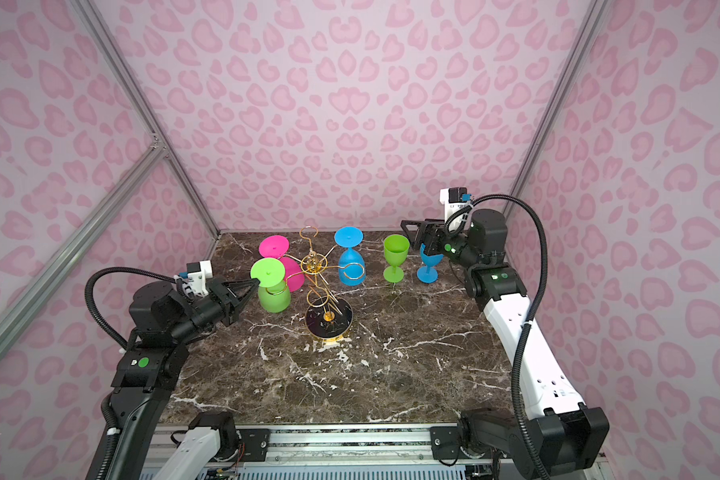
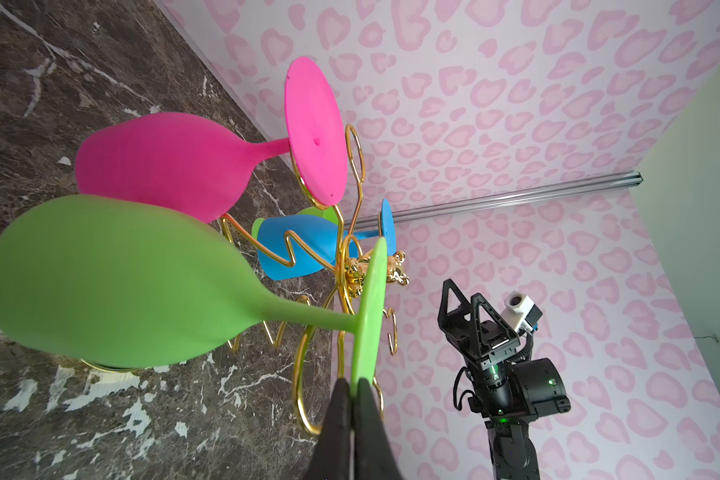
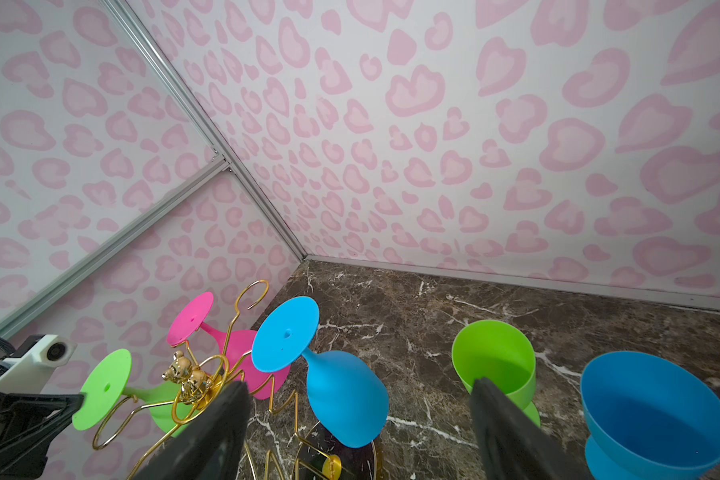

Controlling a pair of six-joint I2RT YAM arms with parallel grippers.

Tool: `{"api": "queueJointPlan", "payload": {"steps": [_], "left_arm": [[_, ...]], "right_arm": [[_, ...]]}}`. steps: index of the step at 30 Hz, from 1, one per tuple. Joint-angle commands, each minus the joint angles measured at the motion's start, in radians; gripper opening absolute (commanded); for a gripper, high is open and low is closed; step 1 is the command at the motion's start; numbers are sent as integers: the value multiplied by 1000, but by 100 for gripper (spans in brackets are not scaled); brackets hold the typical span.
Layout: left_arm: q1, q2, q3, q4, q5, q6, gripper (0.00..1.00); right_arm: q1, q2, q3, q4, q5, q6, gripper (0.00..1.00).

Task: Take the wine glass off the wine glass rack
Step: 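Draw the lime-green glass back toward the robot with the left gripper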

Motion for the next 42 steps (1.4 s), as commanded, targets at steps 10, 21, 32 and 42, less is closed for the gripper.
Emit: {"api": "queueJointPlan", "payload": {"steps": [10,21,32,42], "left_arm": [[17,-93,-39,-72,-8,-6,4],[19,-121,-43,-90,-2,-21,4],[19,-187,-65,-121,1,-55,3],[19,-242,-78,-195,30,-62,3]], "right_arm": [[2,-6,-15,18,-8,-2,85],[2,-10,-16,18,-14,1,85],[2,-1,-12,26,-19,6,85],[3,-1,-10,20,-17,5,85]]}}
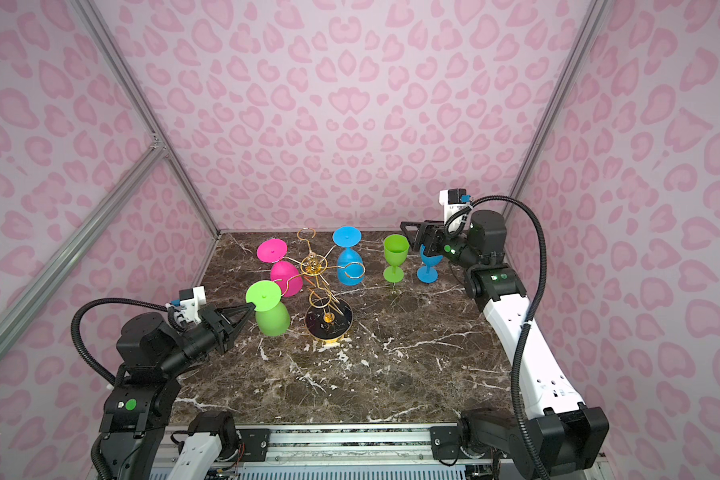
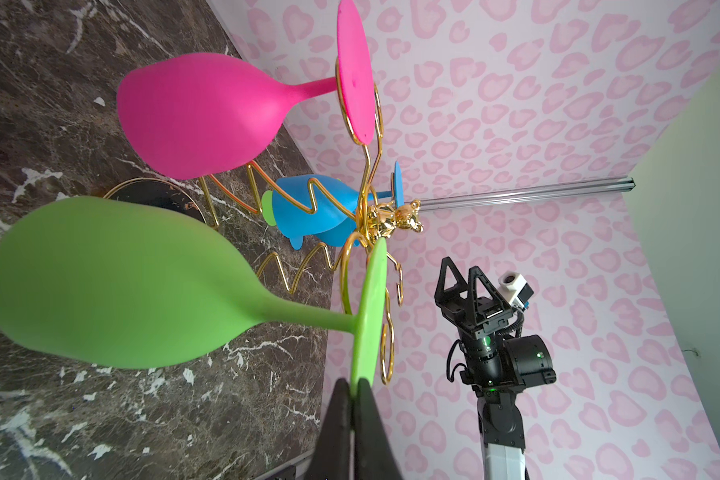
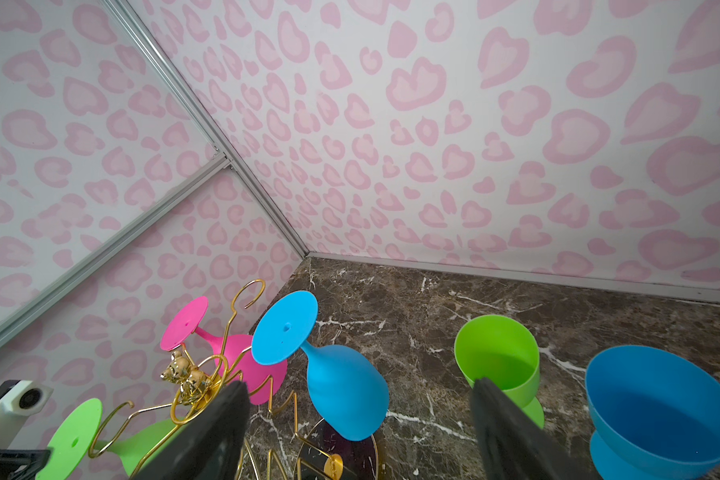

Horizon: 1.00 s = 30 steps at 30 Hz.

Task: Take the wine glass off the wine glass rack
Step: 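Draw the lime-green glass back toward the robot with the left gripper, then lift the lime-green glass up by its base while right gripper moves toward it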

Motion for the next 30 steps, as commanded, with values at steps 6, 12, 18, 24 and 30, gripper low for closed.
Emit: {"api": "queueJointPlan", "payload": {"steps": [6,12,18,24,30], "left_arm": [[1,-36,-1,-29,56,-10,3],[1,-15,51,-43,115,26,3],[1,62,163,-158,203,146,3],[0,64,152,-148,257,135,3],[0,75,176,-143,317,123,3]], "right_arm": [[2,5,2,19,-11,-4,85],[2,8,3,17,-11,-6,85],[2,5,8,4,-6,-15,85],[1,3,13,-1,-6,-14,85],[2,12,25,-6,-5,-15,85]]}}
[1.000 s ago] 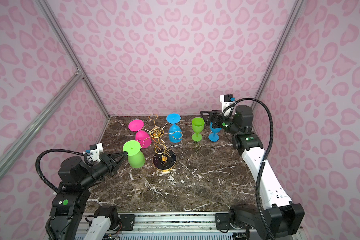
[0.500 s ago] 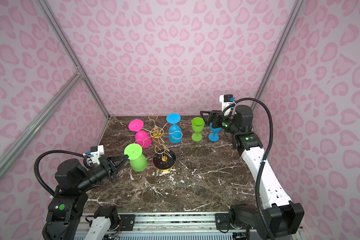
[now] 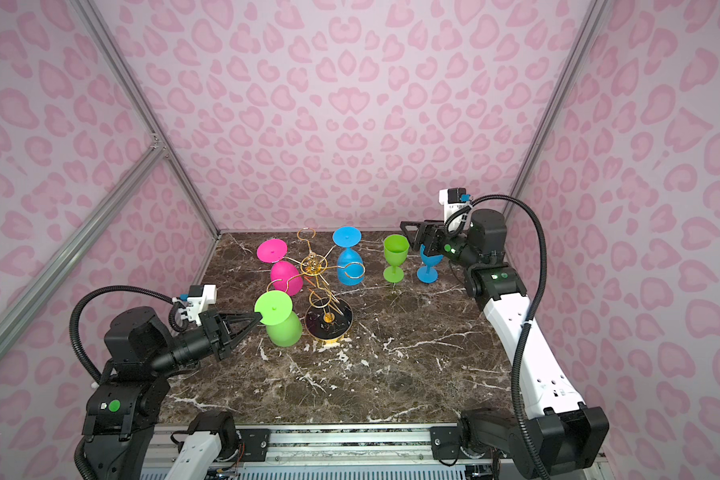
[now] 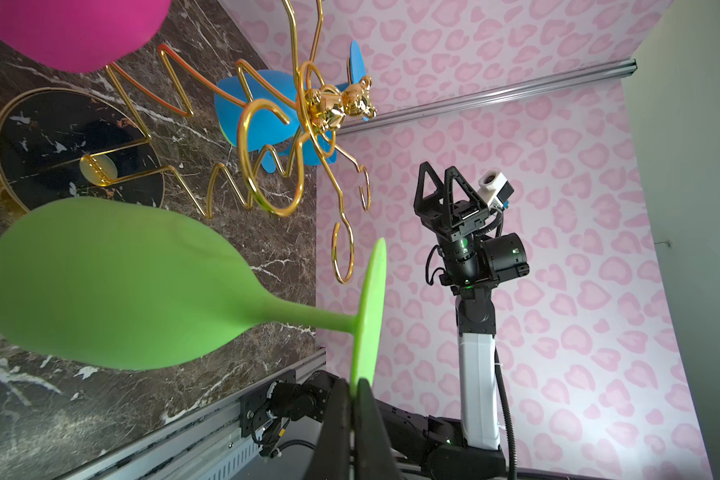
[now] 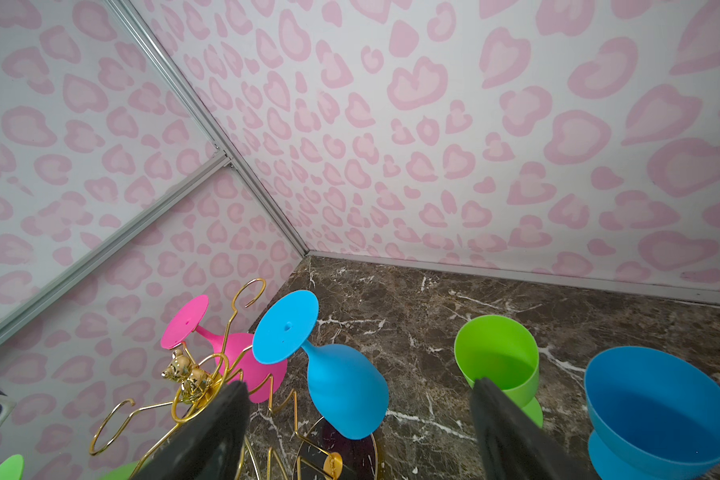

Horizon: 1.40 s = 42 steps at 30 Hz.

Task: Take the wine glass off the wine glass rack
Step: 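Lift the lime-green glass up by its base while right gripper moves toward it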

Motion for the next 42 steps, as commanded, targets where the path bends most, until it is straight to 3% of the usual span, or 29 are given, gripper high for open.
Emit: {"api": "queueJointPlan", "payload": {"steps": [1,21,34,42], "left_arm": [[1,14,33,17,65,7,3],[1,119,228,39,172,10,3],[0,174,352,66,58,26,3],[0,190,357,187,45,-66,3]], "right_arm": [[1,10,7,10,-3,-5,85],[12,3,56,-59,-36,-50,85],[12,-1,84,-77,-43,-63,85],[12,6,121,-88,-62,-89,85]]}}
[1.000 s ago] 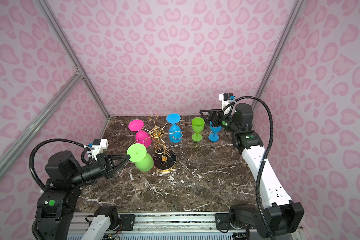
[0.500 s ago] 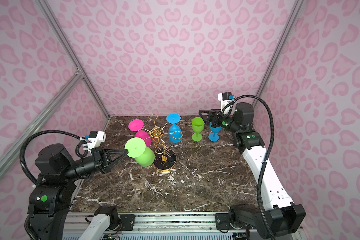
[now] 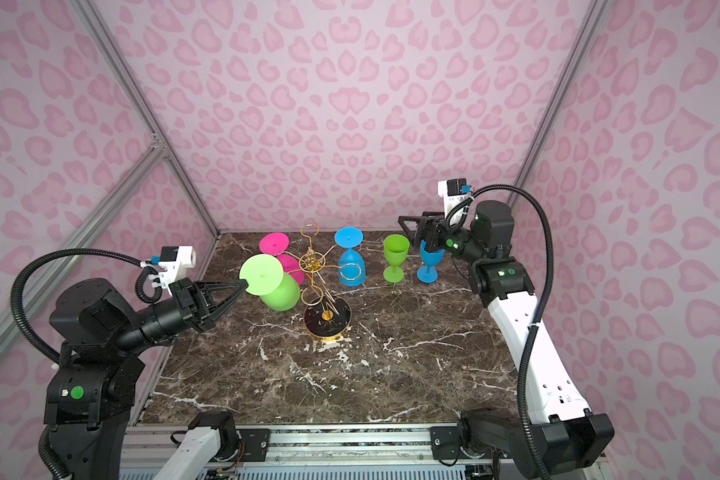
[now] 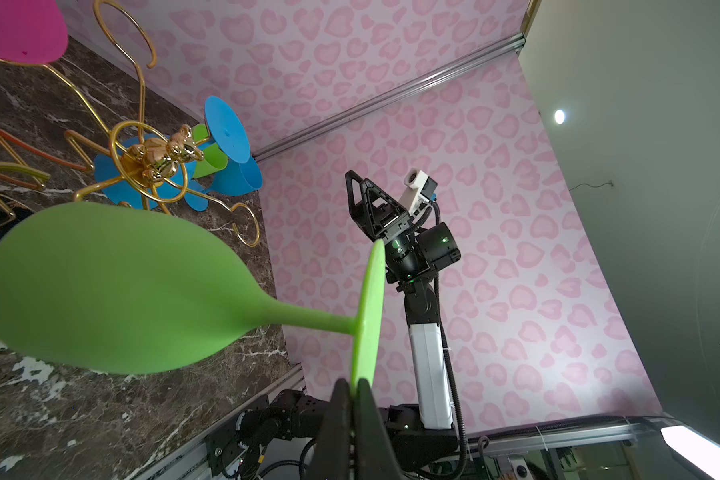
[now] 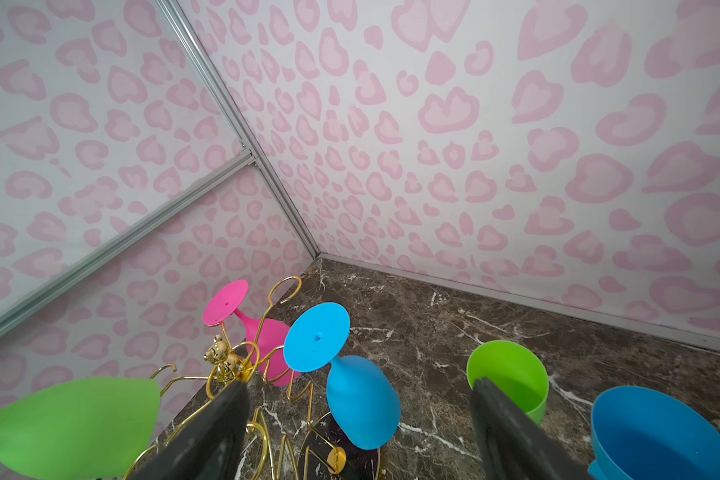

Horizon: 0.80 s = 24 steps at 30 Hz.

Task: Take the wine glass off the wine glass rack
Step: 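Lift the lime-green glass up by its base while right gripper moves toward it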

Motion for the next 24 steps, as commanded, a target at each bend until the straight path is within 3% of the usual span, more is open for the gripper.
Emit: {"api": "queueJointPlan", "payload": {"steps": [1,14,24], "left_arm": [[0,12,15,113,-2,-48,3],[1,-18,-7,199,5,-153,3],[0,28,4,388,-54,-269,4]], "right_arm": [[1,8,13,-4,-22,-23,85],[6,24,26,30,-51,-12,85],[105,14,78,16,-28,-141,86]]}}
